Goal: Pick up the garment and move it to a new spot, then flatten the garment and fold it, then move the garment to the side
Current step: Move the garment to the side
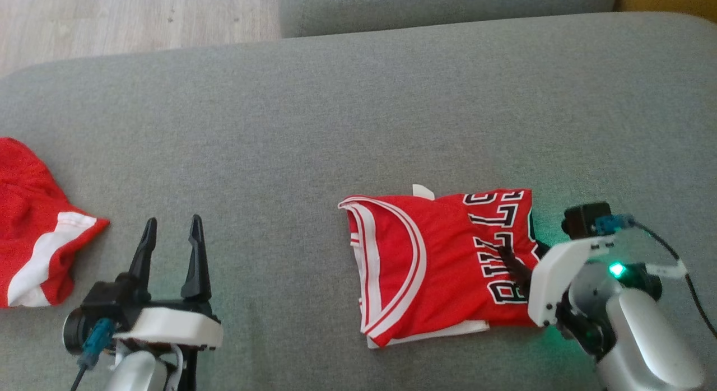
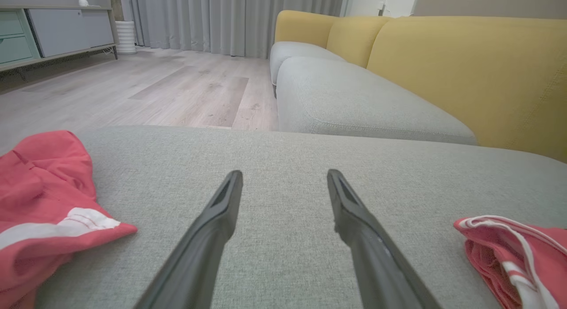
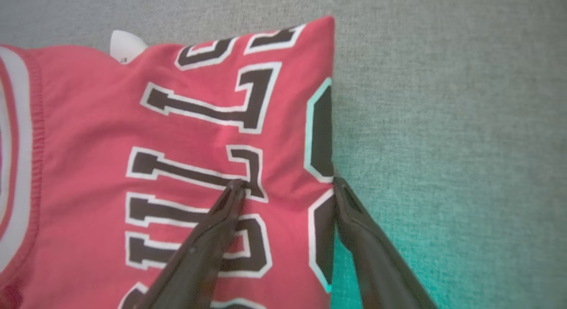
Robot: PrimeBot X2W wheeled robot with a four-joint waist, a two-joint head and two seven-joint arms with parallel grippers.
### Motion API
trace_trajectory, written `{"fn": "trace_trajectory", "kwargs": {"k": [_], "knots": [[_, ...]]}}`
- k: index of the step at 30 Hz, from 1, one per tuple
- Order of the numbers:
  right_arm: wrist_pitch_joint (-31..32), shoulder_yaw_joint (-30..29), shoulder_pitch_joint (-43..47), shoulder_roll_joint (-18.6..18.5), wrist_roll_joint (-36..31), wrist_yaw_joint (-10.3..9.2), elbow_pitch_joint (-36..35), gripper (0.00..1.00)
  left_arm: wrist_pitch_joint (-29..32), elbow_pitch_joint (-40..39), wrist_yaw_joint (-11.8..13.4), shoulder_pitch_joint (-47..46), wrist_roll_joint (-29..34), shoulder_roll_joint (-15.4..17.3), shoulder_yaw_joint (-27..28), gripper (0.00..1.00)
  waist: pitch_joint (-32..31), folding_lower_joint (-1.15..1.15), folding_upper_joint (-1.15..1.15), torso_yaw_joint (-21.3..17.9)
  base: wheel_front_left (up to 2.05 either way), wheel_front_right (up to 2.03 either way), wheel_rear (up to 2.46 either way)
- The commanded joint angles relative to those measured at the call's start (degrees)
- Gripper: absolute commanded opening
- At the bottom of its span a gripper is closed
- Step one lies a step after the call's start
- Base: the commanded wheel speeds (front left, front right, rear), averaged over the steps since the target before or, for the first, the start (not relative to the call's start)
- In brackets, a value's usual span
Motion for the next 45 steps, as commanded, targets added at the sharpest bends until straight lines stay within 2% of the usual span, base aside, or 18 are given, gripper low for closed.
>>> {"fn": "trace_trajectory", "kwargs": {"k": [1,2,3,4,9,14,17,22,27,35,38,42,43,44,45], "knots": [[0.8,1.2,-1.6,0.2,-0.1,0.41,-0.6,1.0,-0.5,-1.4,-0.1,-3.0,0.3,0.9,1.7,1.0,0.3,-0.01,0.0,0.1,0.0,0.0,0.0],[2.1,1.6,-1.7,0.5,0.2,0.41,-0.1,1.0,-0.6,-1.2,-0.1,-3.1,0.3,0.8,1.7,1.0,0.4,-0.01,0.0,0.1,0.0,0.0,0.0],[3.3,2.2,-1.8,0.5,0.4,0.41,0.2,0.36,-0.7,-1.1,-0.1,-3.2,0.3,0.8,1.7,1.0,0.6,-0.01,0.0,0.0,0.0,0.0,0.0],[4.1,3.1,-2.0,0.2,0.5,0.41,0.0,0.0,-0.8,-0.9,-0.1,-3.3,0.2,0.7,1.7,1.0,0.7,-0.01,0.0,0.0,0.0,0.0,0.0],[4.4,6.7,-4.1,-3.6,0.6,0.41,-3.4,0.0,-1.2,-0.5,-0.2,-3.8,0.0,0.7,2.1,1.0,1.6,-0.01,0.0,-1.5,0.0,0.0,0.0],[2.8,12.5,-11.2,-10.5,1.4,0.41,-7.7,0.0,-1.7,-1.7,0.0,-4.7,0.2,1.3,3.0,1.0,4.6,-0.01,0.0,-5.2,0.0,0.0,0.0],[1.7,14.8,-16.9,-15.2,2.7,0.41,-8.0,0.0,-1.8,-2.6,0.1,-6.4,0.8,1.3,2.8,1.0,7.2,-0.01,0.0,-7.2,0.0,0.0,0.0],[-1.4,13.4,-23.8,-22.6,4.4,0.41,-4.6,0.0,-1.9,-3.0,-0.4,-10.6,2.0,0.7,1.3,1.0,11.6,-0.01,0.0,-10.3,0.0,0.0,0.0],[-5.1,11.7,-28.8,-28.0,3.5,0.41,1.7,0.0,-1.6,-3.1,-0.4,-14.1,2.8,1.2,1.1,1.0,15.3,-0.01,0.0,-13.6,0.0,0.0,0.0],[-12.9,8.4,-35.7,-30.9,-0.1,0.41,11.0,0.0,-0.7,-5.6,0.1,-16.2,3.7,3.5,1.6,1.0,19.1,-0.01,0.0,-15.5,0.0,0.0,0.0],[-14.5,5.8,-37.5,-30.3,-1.0,0.41,15.3,0.0,-0.2,-6.6,0.2,-16.5,4.0,3.8,1.2,1.0,19.8,-0.01,0.0,-14.8,0.0,0.0,0.0],[-15.5,4.4,-37.8,-29.9,-1.8,0.41,17.6,0.0,0.1,-6.7,0.3,-16.7,4.0,3.8,0.8,1.0,19.9,-0.01,0.0,-14.0,0.0,0.0,0.0],[-15.9,4.0,-37.9,-29.7,-1.9,0.41,18.3,0.3,0.1,-6.7,0.3,-16.6,4.0,3.7,0.8,1.0,19.8,-0.01,0.0,-13.7,0.0,0.0,0.0],[-16.3,3.7,-38.0,-29.6,-2.2,0.41,18.9,0.72,0.0,-6.6,0.4,-16.5,3.9,3.7,0.7,1.0,19.7,-0.01,0.0,-13.5,0.0,0.0,0.0],[-16.8,3.4,-38.0,-29.3,-2.2,0.41,19.4,1.0,0.0,-6.5,0.4,-16.3,3.9,3.7,0.7,1.0,19.5,-0.01,0.0,-13.3,0.0,0.0,0.0]]}}
